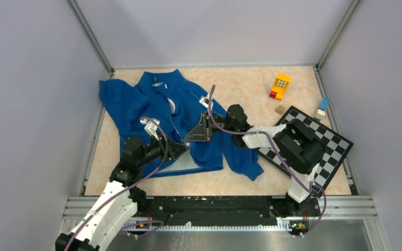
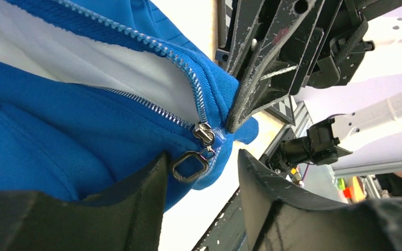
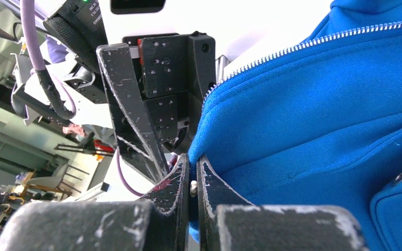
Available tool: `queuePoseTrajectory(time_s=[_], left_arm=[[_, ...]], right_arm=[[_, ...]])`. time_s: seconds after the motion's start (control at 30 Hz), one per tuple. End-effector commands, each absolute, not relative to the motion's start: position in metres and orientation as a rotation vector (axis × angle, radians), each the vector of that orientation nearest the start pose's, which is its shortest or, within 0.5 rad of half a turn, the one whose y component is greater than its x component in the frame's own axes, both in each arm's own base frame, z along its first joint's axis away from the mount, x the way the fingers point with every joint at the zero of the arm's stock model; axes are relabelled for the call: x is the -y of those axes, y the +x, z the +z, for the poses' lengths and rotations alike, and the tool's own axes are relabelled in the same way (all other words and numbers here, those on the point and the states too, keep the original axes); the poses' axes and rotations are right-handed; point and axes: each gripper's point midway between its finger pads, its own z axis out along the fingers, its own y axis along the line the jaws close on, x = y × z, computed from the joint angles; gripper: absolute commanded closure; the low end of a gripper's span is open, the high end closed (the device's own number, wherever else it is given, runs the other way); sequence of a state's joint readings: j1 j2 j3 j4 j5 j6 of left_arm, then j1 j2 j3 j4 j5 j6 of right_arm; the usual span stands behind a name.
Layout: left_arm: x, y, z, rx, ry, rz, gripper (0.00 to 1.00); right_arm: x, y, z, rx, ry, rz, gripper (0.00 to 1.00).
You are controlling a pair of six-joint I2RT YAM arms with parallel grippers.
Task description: Zip up the jacket
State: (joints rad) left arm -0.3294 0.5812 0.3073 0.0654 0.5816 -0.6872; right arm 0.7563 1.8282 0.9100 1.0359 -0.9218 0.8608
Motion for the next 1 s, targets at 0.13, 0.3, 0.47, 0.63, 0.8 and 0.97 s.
queuePoseTrajectory(time_s=[0.13, 0.3, 0.47, 0.63, 0.8, 0.97], left_arm=[[0.190, 0.194, 0.202, -1.797, 0.162, -1.212, 0.57], [0.188, 0.194, 0.206, -1.790, 0.158, -1.196, 0.67], [0.187, 0.196, 0.207, -1.796, 0.152, -1.188, 0.72], [0.185, 0.197, 0.207, -1.796, 0.133, -1.174, 0.63], [0.181, 0.199, 0.211, -1.789, 0.114, -1.146, 0.68], [0.180, 0.199, 0.213, -1.786, 0.114, -1.131, 0.73]], right_arm=[[-0.418, 0.206, 0.232, -1.504, -0.878, 1.881, 1.00], [-0.418, 0.206, 0.233, -1.503, -0.880, 1.882, 1.00], [-0.418, 0.205, 0.232, -1.503, -0.881, 1.883, 1.00], [-0.418, 0.205, 0.232, -1.504, -0.881, 1.883, 1.00], [-0.419, 0.205, 0.232, -1.504, -0.885, 1.885, 1.00], [-0.419, 0.204, 0.232, -1.504, -0.887, 1.888, 1.00]])
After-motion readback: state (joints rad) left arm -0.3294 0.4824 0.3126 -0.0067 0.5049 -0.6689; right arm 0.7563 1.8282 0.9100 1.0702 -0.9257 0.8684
